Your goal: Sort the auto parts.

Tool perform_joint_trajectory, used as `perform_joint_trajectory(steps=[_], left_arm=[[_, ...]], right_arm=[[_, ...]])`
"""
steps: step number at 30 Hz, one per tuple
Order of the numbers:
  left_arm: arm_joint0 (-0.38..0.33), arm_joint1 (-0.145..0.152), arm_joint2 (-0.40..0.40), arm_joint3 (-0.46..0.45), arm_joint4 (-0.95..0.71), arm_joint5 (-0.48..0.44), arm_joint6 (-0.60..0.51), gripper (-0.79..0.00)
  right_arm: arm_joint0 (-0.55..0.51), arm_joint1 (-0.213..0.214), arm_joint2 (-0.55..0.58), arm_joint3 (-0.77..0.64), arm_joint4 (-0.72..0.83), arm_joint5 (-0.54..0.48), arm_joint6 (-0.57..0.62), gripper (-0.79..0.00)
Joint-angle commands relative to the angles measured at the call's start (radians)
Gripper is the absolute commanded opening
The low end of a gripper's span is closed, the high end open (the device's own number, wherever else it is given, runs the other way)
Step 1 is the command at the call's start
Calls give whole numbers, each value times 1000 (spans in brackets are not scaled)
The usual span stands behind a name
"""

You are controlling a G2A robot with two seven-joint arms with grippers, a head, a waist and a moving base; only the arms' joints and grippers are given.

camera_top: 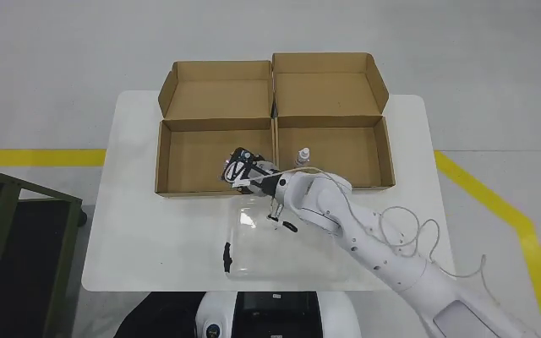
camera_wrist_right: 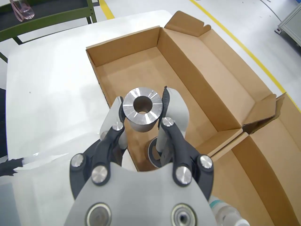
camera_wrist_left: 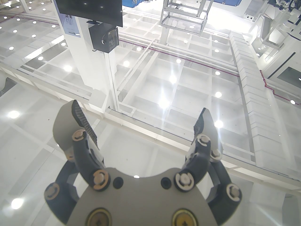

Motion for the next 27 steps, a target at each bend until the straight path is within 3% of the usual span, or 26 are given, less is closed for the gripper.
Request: perform_joint_trajectory(steps=[1,20,22,27], left_arm=[[0,0,0,0,0,0,0,0],[0,0,0,0,0,0,0,0],[0,0,0,0,0,0,0,0],[0,0,0,0,0,0,0,0]], right_arm=[[27,-17,-22,40,4,14,16,-785],[165,-149,-145,300,45,37,135,-782],[173,-160,-150,321,46,35,142,-656],[186,-180,-152,358,46,26,153,-563]])
